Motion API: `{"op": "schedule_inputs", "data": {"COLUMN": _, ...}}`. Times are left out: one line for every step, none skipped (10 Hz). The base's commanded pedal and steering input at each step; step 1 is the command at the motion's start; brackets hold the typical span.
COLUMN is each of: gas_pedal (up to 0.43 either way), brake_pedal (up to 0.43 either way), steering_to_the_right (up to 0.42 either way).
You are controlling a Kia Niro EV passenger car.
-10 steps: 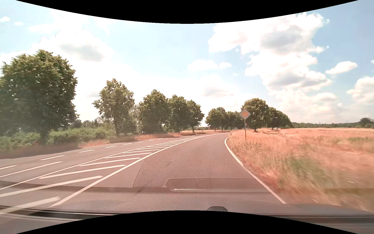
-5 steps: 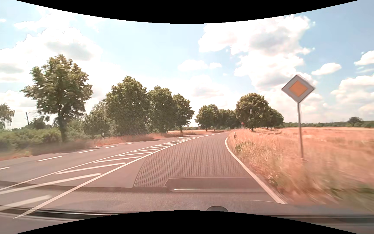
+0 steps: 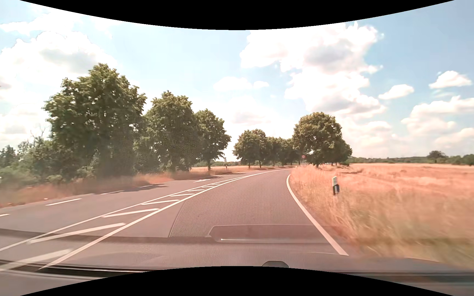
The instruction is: Follow the waypoints while adhering to traffic rules and regulations
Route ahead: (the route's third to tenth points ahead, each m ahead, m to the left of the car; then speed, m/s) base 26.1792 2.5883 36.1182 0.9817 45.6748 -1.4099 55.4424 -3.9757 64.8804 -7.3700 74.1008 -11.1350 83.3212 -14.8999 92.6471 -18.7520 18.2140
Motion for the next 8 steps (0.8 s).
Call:
{"op": "schedule_inputs", "data": {"gas_pedal": 0.138, "brake_pedal": 0.000, "steering_to_the_right": 0.027}}
{"op": "schedule_inputs", "data": {"gas_pedal": 0.138, "brake_pedal": 0.000, "steering_to_the_right": 0.028}}
{"op": "schedule_inputs", "data": {"gas_pedal": 0.138, "brake_pedal": 0.000, "steering_to_the_right": 0.028}}
{"op": "schedule_inputs", "data": {"gas_pedal": 0.138, "brake_pedal": 0.000, "steering_to_the_right": 0.028}}
{"op": "schedule_inputs", "data": {"gas_pedal": 0.138, "brake_pedal": 0.000, "steering_to_the_right": 0.028}}
{"op": "schedule_inputs", "data": {"gas_pedal": 0.138, "brake_pedal": 0.000, "steering_to_the_right": 0.028}}
{"op": "schedule_inputs", "data": {"gas_pedal": 0.138, "brake_pedal": 0.000, "steering_to_the_right": 0.028}}
{"op": "schedule_inputs", "data": {"gas_pedal": 0.138, "brake_pedal": 0.000, "steering_to_the_right": 0.028}}
